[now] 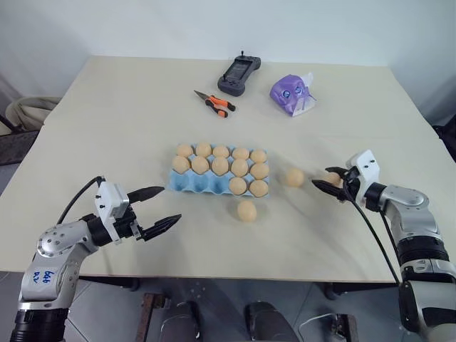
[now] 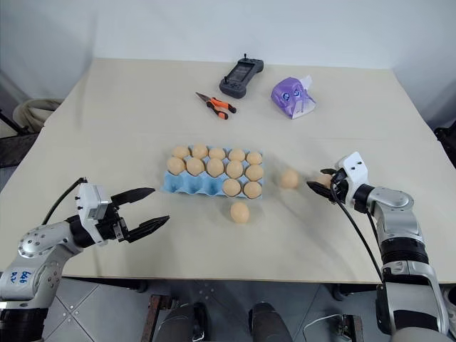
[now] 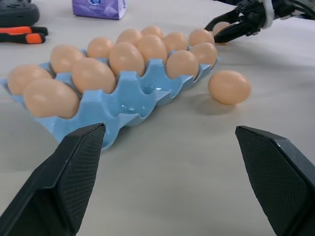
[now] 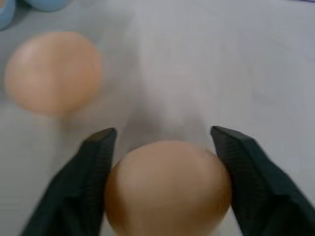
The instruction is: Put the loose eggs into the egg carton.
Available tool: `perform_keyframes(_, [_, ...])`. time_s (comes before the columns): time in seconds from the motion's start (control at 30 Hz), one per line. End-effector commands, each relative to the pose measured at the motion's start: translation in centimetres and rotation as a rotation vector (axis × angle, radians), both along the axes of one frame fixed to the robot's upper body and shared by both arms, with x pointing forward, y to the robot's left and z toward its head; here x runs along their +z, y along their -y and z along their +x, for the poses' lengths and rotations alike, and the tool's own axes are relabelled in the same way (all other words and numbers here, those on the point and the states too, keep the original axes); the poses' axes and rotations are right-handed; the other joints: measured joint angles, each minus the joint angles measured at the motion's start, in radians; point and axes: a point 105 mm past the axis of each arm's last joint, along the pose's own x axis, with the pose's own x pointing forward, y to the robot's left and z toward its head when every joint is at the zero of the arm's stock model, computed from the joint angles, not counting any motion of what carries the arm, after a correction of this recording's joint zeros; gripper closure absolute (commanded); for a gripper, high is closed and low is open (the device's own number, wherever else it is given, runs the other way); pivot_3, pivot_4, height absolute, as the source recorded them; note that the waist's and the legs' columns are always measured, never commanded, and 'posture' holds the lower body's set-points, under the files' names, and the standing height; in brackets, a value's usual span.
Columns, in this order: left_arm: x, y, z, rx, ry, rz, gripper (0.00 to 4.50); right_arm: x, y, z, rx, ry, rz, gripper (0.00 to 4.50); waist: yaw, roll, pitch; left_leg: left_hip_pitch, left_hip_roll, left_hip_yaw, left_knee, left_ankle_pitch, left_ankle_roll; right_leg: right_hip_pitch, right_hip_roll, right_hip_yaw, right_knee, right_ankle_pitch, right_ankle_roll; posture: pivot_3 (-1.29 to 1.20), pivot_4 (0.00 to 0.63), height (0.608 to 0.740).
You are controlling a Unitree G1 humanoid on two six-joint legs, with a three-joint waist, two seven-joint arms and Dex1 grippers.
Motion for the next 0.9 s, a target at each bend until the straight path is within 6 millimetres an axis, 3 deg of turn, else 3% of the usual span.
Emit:
perform_keyframes(0.03, [1.4,0.0,-0.5,-0.003,0.052,-0.005,0.00,1.2,0.5,-0.3,0.000,0.026,-0.005,2.09,0.000,0.000,0.000,0.000,0.000,0.000,0.000,0.000,0.000,0.000,0.000,0.000,0.000,0.000,0.000,0.00,0.150,0.740])
perform_keyframes(0.17, [1.4,-0.1,-0.5,0.005,0.054,-0.007,0.00,3.1,-0.3,-0.9,0.045,0.087,0.019,2.09,0.001,0.000,0.000,0.000,0.000,0.000,0.000,0.000,0.000,0.000,0.000,0.000,0.000,0.000,0.000,0.00,0.150,0.740])
perform_keyframes(0.3, [1.5,-0.2,-0.4,0.014,0.057,-0.013,0.00,6.3,-3.6,-1.7,0.162,0.163,0.103,2.09,-0.004,0.002,0.001,0.000,0.000,0.000,0.000,0.000,0.000,0.000,0.000,0.000,0.001,0.000,0.000,0.00,0.150,0.740])
perform_keyframes(0.43, [1.5,-0.9,-0.1,0.050,0.050,-0.043,0.00,10.3,-13.7,-2.6,0.401,0.236,0.174,2.09,-0.019,0.002,0.001,0.000,0.003,0.000,-0.001,0.001,-0.002,-0.001,0.001,0.000,0.003,0.000,0.000,0.00,0.150,0.740])
perform_keyframes(0.6, [0.9,-2.5,-0.1,0.119,0.027,-0.062,0.00,9.7,-21.9,-3.6,0.531,0.196,0.208,2.09,-0.022,0.001,0.001,-0.001,0.003,-0.002,-0.002,0.003,-0.005,-0.007,0.002,-0.001,0.010,-0.002,-0.003,0.00,0.150,0.740])
perform_keyframes(0.7, [0.4,-3.5,-0.6,0.161,0.005,-0.064,0.00,8.5,-25.4,-4.3,0.590,0.157,0.219,2.09,-0.019,0.000,0.000,-0.004,0.002,-0.002,-0.002,0.002,-0.004,-0.009,0.000,-0.003,0.010,-0.002,-0.004,0.00,0.150,0.740])
perform_keyframes(0.8, [0.2,-4.0,-1.1,0.184,0.008,-0.055,0.00,6.9,-26.9,-4.3,0.611,0.138,0.187,2.09,-0.018,-0.001,0.000,-0.009,0.001,0.000,-0.001,0.002,-0.003,-0.016,-0.001,-0.005,0.012,-0.002,-0.003,0.00,0.150,0.740])
perform_keyframes(0.9, [0.4,-4.1,-1.3,0.203,0.029,-0.045,0.00,5.7,-27.0,-3.8,0.598,0.122,0.163,2.09,-0.018,-0.001,0.000,-0.009,0.001,0.000,-0.001,0.003,-0.003,-0.016,-0.002,-0.006,0.012,-0.002,-0.003,0.00,0.150,0.740])
